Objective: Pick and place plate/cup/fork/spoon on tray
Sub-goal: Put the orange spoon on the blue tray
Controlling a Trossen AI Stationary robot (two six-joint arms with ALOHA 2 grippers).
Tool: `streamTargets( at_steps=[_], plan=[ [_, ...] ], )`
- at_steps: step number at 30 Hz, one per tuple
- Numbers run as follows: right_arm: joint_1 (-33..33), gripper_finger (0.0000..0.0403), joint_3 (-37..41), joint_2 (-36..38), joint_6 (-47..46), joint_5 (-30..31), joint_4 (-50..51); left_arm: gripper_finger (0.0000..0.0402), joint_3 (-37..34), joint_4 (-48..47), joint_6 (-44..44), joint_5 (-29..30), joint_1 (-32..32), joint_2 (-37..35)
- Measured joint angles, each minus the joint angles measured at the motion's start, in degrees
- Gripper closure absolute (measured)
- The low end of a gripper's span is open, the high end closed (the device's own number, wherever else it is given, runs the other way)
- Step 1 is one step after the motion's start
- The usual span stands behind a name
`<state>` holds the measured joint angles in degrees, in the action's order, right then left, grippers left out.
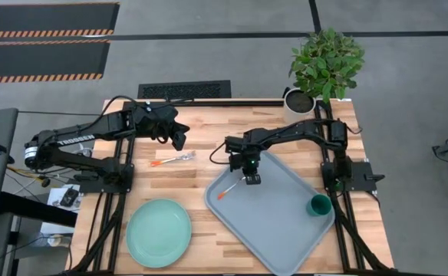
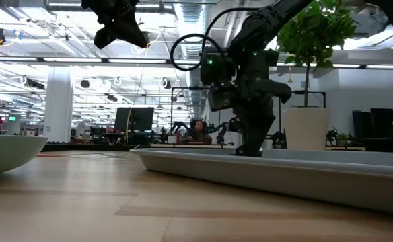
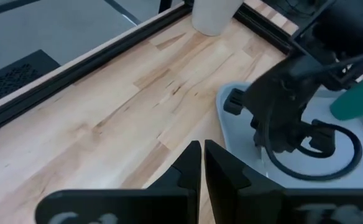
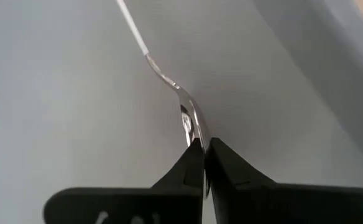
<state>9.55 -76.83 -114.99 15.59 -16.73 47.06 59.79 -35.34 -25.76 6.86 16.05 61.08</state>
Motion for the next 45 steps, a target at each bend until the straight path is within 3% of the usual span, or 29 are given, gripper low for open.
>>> streamTargets(
  at_steps=[21,31,38,45],
  plan=[
    [0.65,0.0291,-0.23,-0.19,-2.05,0.62,1.37,0.0396,0.00,0.07,0.20,0.03,0.00,0.00],
    [0.62,0.0234,-5.91,-0.19,-0.44,3.76,5.62,0.0396,0.00,0.07,0.37,0.03,0.00,-0.02],
    [-0.38,0.0236,-8.23,-0.19,-0.43,4.92,3.82,0.0396,0.02,0.07,0.69,0.03,0.00,-0.02],
    [-5.07,0.0275,-7.56,-0.65,-3.87,4.93,-7.58,0.0396,0.04,0.01,2.19,0.08,0.00,-0.04]
  ],
)
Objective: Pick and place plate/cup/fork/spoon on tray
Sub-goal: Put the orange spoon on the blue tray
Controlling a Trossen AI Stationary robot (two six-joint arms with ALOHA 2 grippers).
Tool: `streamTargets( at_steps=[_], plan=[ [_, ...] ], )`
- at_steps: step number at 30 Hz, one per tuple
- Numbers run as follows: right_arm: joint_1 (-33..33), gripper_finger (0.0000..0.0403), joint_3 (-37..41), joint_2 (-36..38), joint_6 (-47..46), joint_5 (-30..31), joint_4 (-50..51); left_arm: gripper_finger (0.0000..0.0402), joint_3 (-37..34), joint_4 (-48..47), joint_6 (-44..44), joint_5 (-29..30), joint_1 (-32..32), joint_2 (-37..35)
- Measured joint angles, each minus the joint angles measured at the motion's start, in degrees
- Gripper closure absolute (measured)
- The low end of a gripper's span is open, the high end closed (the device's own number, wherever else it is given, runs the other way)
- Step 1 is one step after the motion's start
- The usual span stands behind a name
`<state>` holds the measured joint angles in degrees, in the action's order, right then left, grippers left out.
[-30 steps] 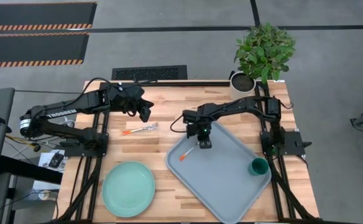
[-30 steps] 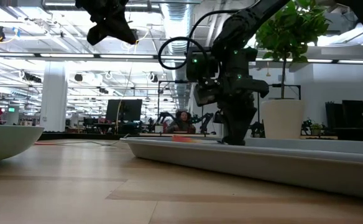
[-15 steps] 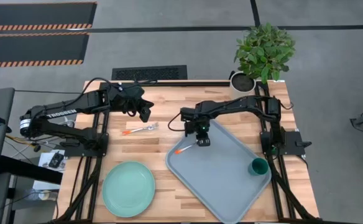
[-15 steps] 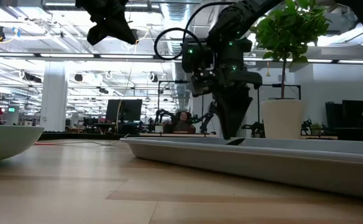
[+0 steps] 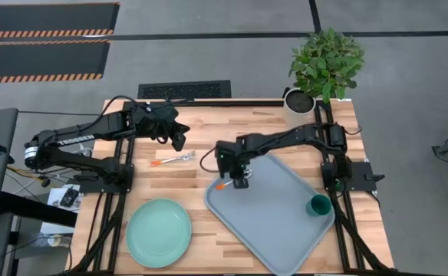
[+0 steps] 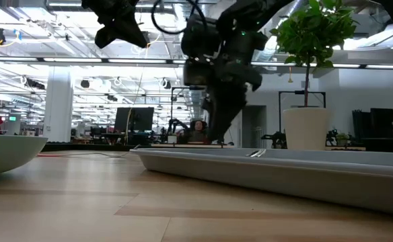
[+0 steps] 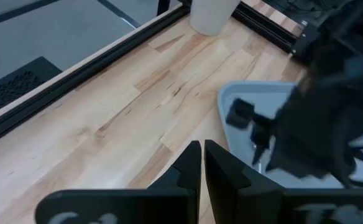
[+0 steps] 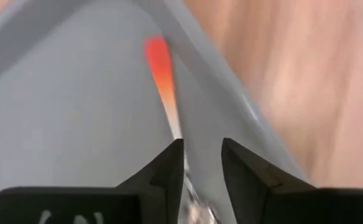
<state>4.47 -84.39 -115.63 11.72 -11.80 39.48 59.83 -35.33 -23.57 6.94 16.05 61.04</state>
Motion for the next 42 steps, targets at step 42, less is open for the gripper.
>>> streamTargets(
  at_steps=[42],
  plan=[
    [-7.06,0.0395,2.17,-4.41,-8.28,5.67,-15.84,0.0396,0.04,-2.46,0.03,1.00,0.00,-0.02]
  ],
)
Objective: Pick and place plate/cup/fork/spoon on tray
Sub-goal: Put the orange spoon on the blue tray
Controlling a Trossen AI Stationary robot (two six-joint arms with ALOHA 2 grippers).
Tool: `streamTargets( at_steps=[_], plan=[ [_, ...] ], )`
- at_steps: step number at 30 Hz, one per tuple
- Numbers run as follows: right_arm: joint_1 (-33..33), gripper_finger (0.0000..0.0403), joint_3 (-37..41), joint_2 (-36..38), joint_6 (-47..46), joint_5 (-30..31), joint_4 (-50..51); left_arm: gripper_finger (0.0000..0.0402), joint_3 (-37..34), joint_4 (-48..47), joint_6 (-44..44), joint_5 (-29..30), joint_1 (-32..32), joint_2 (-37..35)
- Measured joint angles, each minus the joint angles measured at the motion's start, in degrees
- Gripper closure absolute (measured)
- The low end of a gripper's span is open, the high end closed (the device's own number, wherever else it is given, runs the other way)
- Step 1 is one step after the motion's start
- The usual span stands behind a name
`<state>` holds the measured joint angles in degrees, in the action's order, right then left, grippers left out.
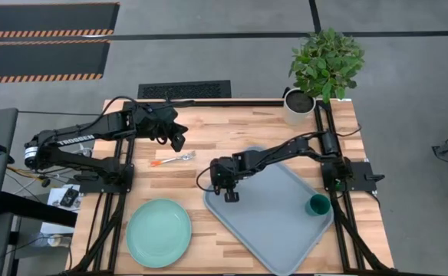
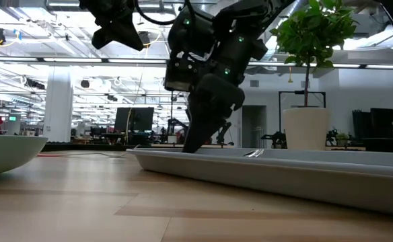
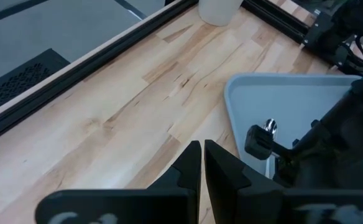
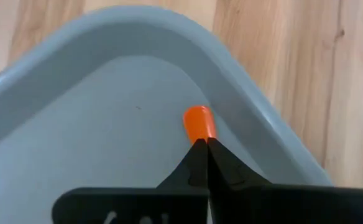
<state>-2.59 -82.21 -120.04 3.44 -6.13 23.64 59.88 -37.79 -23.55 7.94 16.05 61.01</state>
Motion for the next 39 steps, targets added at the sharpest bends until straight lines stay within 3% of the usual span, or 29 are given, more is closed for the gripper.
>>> streamTargets(
  at_steps=[39],
  plan=[
    [-1.91,0.0388,0.01,0.48,-0.59,-1.70,2.22,0.0396,0.00,-0.04,-0.73,0.01,-0.02,0.00]
  ],
)
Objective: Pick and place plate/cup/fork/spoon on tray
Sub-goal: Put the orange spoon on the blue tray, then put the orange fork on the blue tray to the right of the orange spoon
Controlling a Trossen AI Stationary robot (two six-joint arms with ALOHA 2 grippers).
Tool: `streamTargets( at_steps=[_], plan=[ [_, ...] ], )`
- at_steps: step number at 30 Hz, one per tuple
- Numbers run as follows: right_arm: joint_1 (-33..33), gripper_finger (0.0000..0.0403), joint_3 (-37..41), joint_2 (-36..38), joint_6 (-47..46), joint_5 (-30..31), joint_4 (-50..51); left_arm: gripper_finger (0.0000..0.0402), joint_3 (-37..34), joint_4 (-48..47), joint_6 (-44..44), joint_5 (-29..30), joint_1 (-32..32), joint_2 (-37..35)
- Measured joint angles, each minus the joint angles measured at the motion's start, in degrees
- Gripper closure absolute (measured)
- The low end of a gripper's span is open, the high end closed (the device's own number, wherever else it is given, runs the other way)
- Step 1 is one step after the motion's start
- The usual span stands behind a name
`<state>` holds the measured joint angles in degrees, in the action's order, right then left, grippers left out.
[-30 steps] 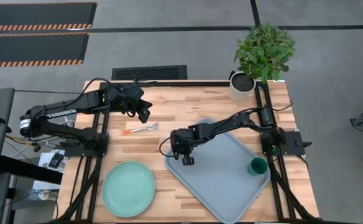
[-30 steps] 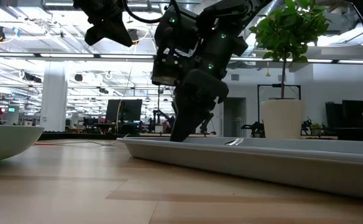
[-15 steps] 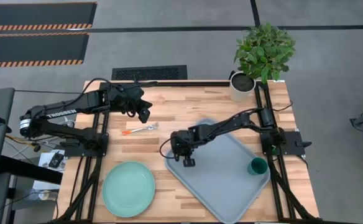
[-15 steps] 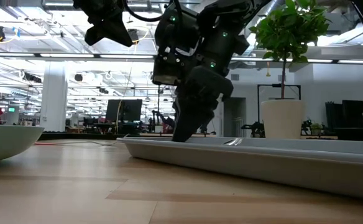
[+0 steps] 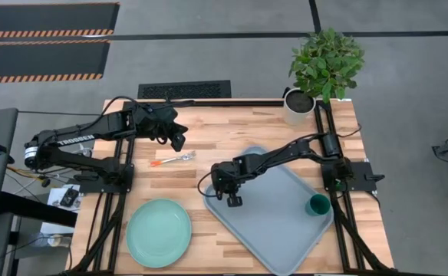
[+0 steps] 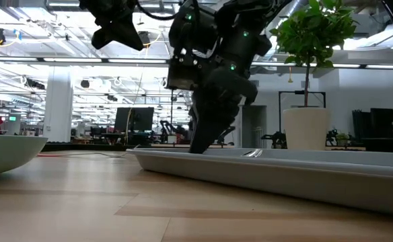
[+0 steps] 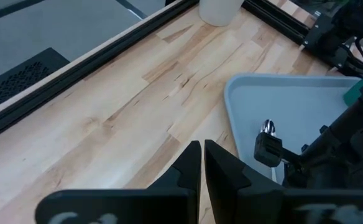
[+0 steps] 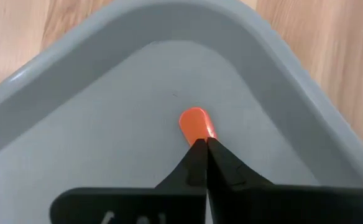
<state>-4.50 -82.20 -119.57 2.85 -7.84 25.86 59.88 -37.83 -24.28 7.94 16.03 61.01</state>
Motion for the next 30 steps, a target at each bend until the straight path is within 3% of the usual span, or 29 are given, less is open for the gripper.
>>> streamTargets(
  at_steps=[6,11,15,22,30],
  plan=[
    [1.11,0.0338,-0.08,5.32,0.15,-0.26,1.39,0.0387,-0.01,-0.62,-0.98,0.72,0.00,0.01],
    [2.61,0.0299,-0.04,10.26,0.40,-0.70,2.76,0.0350,-0.02,-4.28,-1.36,1.81,0.00,0.00],
    [4.26,0.0279,-0.06,12.42,0.16,-0.68,2.84,0.0318,-1.15,-8.15,-3.37,6.40,0.00,0.00],
    [7.51,0.0246,-0.02,12.43,-4.37,-1.11,2.74,0.0281,-11.05,-7.53,-5.79,2.48,0.00,0.01],
    [7.46,0.0223,-0.02,12.41,-4.34,-1.46,2.60,0.0276,-24.14,-1.29,-4.29,1.06,0.00,0.25]
  ],
)
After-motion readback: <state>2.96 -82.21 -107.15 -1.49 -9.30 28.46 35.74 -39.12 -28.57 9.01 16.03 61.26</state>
